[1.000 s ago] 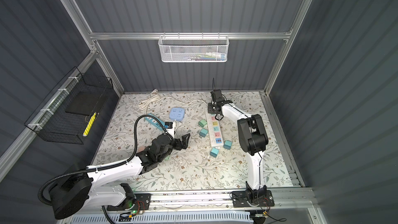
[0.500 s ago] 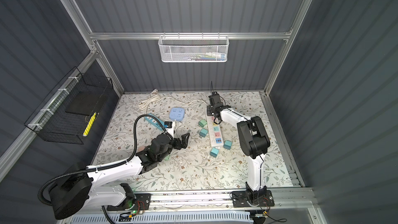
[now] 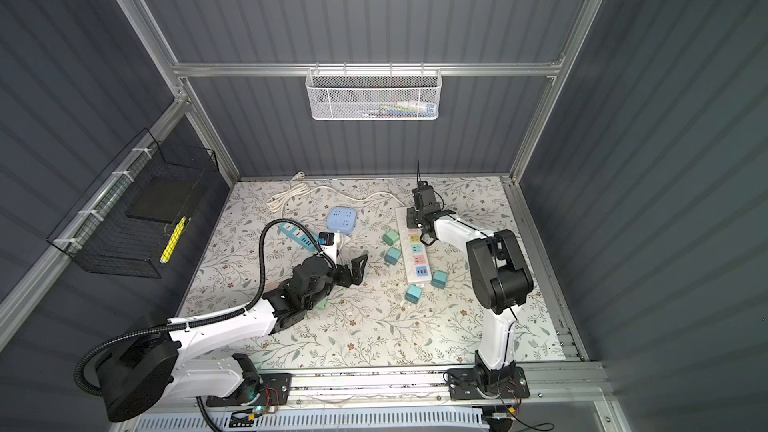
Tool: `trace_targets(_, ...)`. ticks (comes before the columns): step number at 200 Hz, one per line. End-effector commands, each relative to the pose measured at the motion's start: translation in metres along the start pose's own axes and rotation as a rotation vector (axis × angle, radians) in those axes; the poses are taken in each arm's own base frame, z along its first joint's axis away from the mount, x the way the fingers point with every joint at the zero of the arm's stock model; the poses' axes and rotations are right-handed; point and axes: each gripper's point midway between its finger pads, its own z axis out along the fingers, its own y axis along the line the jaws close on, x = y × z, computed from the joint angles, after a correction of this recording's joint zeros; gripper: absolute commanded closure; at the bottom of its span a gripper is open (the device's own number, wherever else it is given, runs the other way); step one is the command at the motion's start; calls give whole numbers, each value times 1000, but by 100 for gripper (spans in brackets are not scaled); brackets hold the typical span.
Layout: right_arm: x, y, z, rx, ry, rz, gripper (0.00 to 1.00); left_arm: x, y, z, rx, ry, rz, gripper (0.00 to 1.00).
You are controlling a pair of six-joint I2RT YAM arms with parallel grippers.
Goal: Insert the plug
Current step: 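Lower the green adapter into the strip's end socket and open the right gripper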
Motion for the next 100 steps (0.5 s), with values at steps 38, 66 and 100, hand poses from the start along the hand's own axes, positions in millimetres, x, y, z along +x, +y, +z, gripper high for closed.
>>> trace_targets(38,-2,20,7,-73,54,-58,84,-12,-6,5,21,-15,19,0)
trace_targets(66,-4,22,19,-53,57,-71,84,-11,-5,7,21,-10,26,0)
trace_targets(100,-1,18,30,-19,68,-73,84,-13,-2,8,22,-10,21,0)
